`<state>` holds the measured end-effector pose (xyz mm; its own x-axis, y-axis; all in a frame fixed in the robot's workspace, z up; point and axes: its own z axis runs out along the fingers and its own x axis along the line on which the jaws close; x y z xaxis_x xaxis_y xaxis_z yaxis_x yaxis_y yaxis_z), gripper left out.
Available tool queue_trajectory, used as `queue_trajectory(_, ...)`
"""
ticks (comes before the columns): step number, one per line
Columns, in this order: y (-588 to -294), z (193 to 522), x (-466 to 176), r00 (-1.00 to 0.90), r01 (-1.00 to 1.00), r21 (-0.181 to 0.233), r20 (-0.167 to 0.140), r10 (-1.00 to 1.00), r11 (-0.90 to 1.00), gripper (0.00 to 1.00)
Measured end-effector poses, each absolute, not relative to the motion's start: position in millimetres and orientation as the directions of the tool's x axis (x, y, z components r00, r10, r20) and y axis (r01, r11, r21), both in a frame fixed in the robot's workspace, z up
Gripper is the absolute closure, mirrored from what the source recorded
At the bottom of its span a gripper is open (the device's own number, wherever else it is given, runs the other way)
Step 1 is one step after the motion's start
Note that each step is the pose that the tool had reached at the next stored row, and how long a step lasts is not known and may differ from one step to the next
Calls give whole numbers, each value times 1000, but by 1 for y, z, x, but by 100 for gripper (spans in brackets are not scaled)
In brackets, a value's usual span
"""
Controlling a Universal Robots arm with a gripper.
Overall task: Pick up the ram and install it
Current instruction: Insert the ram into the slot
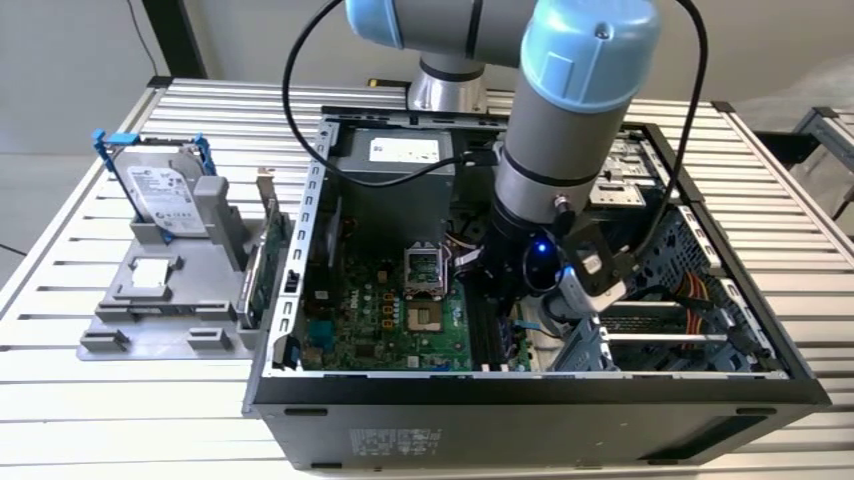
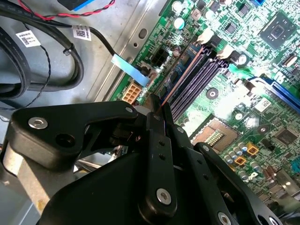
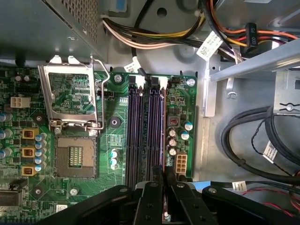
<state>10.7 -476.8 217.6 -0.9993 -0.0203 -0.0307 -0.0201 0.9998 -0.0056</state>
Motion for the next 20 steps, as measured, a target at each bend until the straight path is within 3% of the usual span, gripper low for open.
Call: queue_trajectory(20,-475,218,11,-999,-20,-8,-31,-20,1000,100)
